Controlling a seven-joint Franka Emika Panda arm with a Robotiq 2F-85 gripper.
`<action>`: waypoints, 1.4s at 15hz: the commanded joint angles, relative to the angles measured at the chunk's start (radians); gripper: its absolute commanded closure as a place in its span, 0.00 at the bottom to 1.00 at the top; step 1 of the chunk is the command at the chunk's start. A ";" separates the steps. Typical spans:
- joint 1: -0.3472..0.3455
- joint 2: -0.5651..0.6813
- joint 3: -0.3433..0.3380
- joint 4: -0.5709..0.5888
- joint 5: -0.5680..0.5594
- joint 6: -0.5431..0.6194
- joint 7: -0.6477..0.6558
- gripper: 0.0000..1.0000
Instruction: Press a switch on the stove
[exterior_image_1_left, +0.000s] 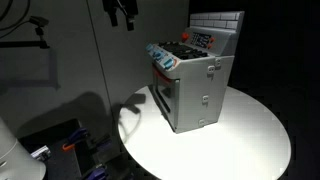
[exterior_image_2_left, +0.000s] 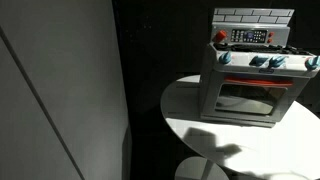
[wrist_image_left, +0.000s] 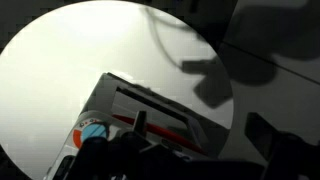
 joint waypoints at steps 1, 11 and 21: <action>-0.011 0.001 0.009 0.002 0.005 -0.002 -0.004 0.00; -0.011 0.004 0.008 0.007 0.006 -0.003 -0.005 0.00; -0.034 0.091 0.007 0.102 -0.009 0.009 0.016 0.00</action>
